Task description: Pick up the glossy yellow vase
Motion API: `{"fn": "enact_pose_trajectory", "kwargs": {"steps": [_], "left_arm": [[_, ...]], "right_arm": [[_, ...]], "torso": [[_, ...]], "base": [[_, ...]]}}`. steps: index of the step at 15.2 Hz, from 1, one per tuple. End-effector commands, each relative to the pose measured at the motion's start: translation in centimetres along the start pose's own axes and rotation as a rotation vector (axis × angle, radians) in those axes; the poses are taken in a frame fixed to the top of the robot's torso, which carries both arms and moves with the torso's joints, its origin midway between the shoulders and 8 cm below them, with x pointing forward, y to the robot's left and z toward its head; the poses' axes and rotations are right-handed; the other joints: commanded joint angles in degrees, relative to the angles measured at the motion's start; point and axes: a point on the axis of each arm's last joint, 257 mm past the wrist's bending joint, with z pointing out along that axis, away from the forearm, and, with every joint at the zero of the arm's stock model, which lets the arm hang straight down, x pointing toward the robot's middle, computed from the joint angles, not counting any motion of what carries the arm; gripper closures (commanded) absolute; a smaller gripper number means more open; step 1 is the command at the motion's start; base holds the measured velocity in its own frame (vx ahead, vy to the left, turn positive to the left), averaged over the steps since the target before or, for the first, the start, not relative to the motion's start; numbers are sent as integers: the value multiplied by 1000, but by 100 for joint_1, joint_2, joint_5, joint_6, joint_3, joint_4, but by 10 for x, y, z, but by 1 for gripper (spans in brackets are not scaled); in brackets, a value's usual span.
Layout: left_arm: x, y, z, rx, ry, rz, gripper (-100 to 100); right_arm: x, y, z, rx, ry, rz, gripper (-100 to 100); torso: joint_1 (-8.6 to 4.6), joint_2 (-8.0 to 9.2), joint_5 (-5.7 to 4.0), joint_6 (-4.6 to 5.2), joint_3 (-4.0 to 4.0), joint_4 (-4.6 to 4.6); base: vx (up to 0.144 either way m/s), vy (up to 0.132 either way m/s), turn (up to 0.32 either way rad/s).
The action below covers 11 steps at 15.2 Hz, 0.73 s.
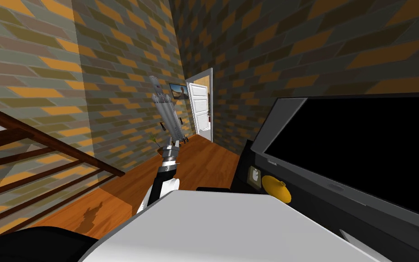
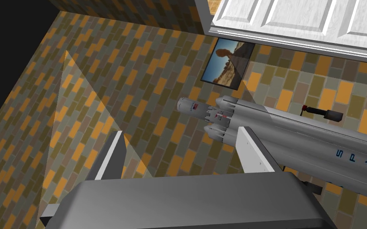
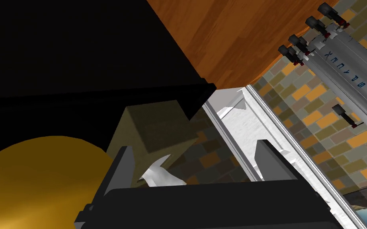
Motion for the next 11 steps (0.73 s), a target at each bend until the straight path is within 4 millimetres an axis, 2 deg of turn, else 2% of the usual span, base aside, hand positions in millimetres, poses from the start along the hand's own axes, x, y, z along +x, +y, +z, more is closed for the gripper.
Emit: {"fn": "enact_pose_trajectory", "kwargs": {"steps": [1, 3, 4, 6, 7, 8, 9, 11], "left_arm": [[0, 0, 0, 0, 0, 0, 0], [0, 0, 0, 0, 0, 0, 0], [0, 0, 0, 0, 0, 0, 0], [0, 0, 0, 0, 0, 0, 0], [0, 0, 0, 0, 0, 0, 0], [0, 0, 0, 0, 0, 0, 0], [0, 0, 0, 0, 0, 0, 0], [0, 0, 0, 0, 0, 0, 0]], "right_arm": [[17, -24, -18, 40, 59, -41, -100], [20, -31, -21, 56, 65, -40, -100], [31, -50, -37, 87, 114, -76, -100], [33, -55, -40, 99, 119, -75, -100], [41, -72, -56, 126, 165, -111, -100], [43, -78, -59, 140, 170, -110, -100], [49, -93, -75, 162, 214, -144, -100], [52, -100, -80, 180, 220, -143, -100]], "torso": [[0, 0, 0, 0, 0, 0], [4, -6, 1, -2, -3, -1], [1, -4, 1, 1, -2, -1], [6, -7, 2, -1, -4, -1], [3, -3, 1, 0, -2, -1], [2, -6, 1, -2, -3, -1], [0, -10, -1, -1, -5, -2], [3, -18, 1, -1, -10, -4]], "base": [[66, 51, 101], [73, 40, 77], [74, 47, 85], [68, 44, 65], [76, 36, 92], [89, 32, 100], [111, 41, 159], [85, 38, 78]]}}
